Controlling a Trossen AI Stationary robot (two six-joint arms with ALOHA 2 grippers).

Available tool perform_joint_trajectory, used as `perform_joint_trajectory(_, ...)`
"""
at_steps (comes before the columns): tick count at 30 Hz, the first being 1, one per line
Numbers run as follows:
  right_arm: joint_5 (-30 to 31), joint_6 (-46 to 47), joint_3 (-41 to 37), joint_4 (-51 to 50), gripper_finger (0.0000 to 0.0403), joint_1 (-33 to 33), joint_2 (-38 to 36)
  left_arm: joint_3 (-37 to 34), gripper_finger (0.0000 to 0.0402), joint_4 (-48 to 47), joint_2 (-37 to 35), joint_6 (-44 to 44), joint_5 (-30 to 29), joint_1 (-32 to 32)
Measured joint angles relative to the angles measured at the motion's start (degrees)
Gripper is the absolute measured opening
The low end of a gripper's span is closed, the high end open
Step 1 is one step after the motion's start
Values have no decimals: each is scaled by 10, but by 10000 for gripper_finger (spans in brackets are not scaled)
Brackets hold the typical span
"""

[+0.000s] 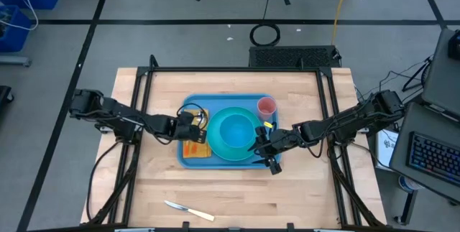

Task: Set up tray
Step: Put the orange spoon on the yellow napkin

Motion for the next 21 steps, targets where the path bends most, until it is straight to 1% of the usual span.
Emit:
perform_joint_trajectory(7,0,-1,0,0,216,0,0,0,161,10,28,4,-8,-5)
perform_joint_trajectory(11,0,0,0,0,216,0,0,8,161,10,31,9,-35,-10)
perform_joint_trajectory(15,0,0,0,0,216,0,0,19,158,4,30,19,-39,-7)
perform_joint_trajectory(17,0,0,0,0,216,0,0,21,148,2,30,24,-39,-6)
perform_joint_trajectory(21,0,0,0,0,216,0,0,22,113,2,43,27,-33,-4)
